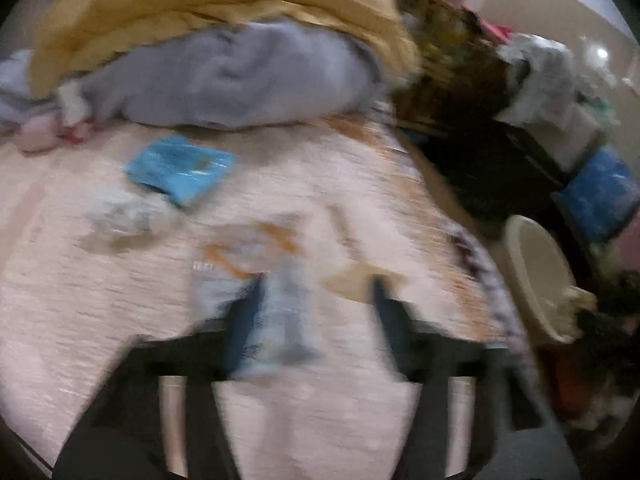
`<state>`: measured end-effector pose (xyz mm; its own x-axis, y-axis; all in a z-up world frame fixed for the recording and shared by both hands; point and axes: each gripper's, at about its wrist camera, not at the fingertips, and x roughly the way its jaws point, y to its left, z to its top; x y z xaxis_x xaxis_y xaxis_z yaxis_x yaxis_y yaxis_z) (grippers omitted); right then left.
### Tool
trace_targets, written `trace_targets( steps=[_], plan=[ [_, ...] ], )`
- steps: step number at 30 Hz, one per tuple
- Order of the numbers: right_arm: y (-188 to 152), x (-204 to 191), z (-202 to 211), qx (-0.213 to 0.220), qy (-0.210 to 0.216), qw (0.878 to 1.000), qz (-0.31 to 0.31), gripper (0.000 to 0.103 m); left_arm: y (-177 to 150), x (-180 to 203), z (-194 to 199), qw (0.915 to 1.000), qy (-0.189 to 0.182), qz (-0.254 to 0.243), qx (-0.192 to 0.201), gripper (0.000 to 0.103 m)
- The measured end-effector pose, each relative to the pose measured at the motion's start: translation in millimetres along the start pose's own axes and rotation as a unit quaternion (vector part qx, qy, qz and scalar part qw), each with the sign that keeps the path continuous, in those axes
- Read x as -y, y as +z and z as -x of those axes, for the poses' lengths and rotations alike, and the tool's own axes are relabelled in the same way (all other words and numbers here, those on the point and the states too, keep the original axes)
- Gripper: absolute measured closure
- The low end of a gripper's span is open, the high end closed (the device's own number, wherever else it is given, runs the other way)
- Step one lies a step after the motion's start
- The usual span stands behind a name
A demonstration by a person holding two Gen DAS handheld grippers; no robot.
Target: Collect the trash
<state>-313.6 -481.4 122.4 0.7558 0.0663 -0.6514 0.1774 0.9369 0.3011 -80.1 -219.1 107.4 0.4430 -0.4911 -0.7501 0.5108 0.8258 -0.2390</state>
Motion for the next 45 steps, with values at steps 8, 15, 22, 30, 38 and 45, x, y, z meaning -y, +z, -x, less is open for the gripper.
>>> trace_targets(
  steps=[8, 15, 22, 30, 38, 45],
  plan=[
    [-1, -5, -24, -0.018, 0.015, 1.0, 0.003, 0.079, -6, -25, -51, 0.998, 0.026, 0.016, -0.055, 0.036],
    [0, 2, -28, -0.025, 0.005, 1.0, 0.004, 0.079, -14, -4, -75, 0.9973, 0.008, -0.007, -0.073, 0.045],
    [4, 18, -14, -0.013, -0.021, 1.0, 0.005, 0.079, -7, 19, -50, 0.9969, -0.049, 0.003, -0.061, 0.059],
    [8, 68, 17, 0.014, -0.081, 0.996, -0.032, 0.079, 9, 131, -30, 0.9855, -0.151, -0.05, -0.06, 0.06],
    [3, 144, 25, 0.033, -0.117, 0.986, -0.112, 0.079, 6, 252, -54, 0.9696, -0.196, -0.121, -0.083, 0.055],
    [2, 177, 32, 0.041, -0.139, 0.976, -0.162, 0.043, 1, 308, -95, 0.9632, -0.207, -0.145, -0.092, 0.043]
  ],
)
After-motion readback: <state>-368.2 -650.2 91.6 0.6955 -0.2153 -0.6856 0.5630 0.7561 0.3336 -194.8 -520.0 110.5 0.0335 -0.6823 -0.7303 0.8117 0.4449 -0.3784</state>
